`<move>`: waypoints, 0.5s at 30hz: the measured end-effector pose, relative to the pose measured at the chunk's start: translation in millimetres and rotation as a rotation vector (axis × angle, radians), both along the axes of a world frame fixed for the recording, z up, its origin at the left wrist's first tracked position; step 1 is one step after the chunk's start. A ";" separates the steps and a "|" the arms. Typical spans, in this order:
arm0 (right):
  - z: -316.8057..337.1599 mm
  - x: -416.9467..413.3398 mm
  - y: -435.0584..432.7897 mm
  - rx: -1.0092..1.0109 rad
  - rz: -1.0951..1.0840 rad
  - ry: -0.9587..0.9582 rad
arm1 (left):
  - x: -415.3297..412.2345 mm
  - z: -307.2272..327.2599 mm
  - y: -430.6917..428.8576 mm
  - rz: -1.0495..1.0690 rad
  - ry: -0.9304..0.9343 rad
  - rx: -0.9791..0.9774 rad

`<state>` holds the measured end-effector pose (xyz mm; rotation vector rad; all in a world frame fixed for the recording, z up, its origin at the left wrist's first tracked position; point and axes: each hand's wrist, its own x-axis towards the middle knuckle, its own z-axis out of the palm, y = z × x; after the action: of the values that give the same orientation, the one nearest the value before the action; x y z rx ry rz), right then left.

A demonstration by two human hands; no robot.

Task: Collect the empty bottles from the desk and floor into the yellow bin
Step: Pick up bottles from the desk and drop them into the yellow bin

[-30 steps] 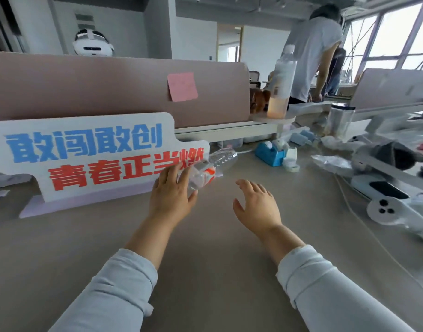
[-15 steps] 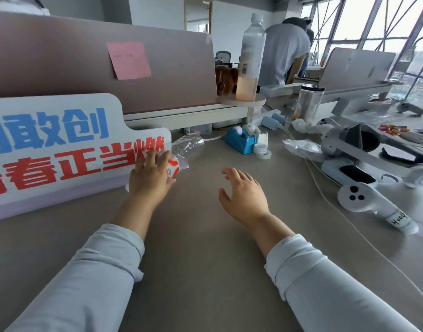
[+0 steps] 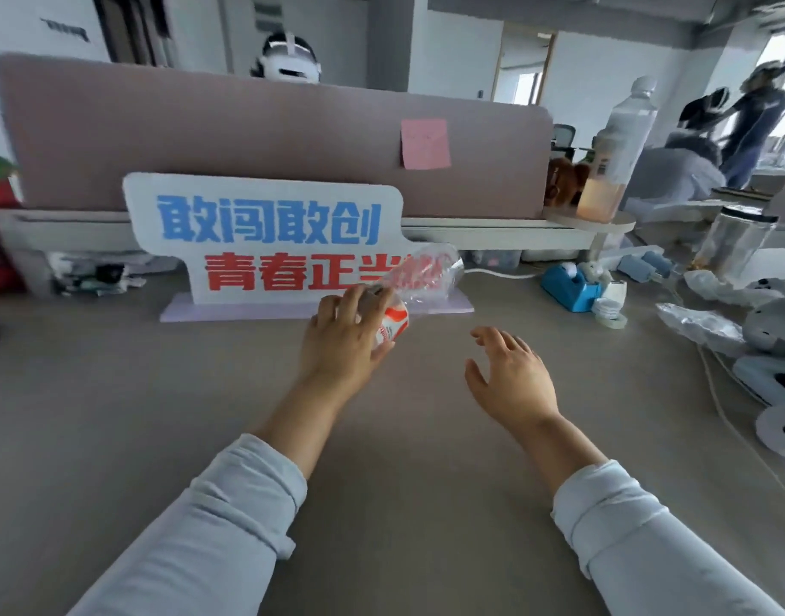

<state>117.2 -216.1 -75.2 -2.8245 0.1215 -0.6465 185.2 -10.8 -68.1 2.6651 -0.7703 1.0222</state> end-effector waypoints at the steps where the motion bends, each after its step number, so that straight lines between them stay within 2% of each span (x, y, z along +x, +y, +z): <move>1: 1.3 -1.7 16.4 -0.009 0.045 -0.004 | -9.7 2.8 19.9 0.044 -0.004 -0.002; 7: 12.5 -16.3 144.6 -0.028 0.366 -0.017 | -91.6 15.7 154.7 0.380 0.052 -0.071; 15: 10.9 -78.6 339.1 -0.045 0.843 -0.057 | -258.4 18.8 337.6 0.857 -0.040 -0.139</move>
<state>38.5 123.0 -64.3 -2.5286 -1.0334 -0.5087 -73.2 326.8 -49.3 2.8620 0.4991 1.2138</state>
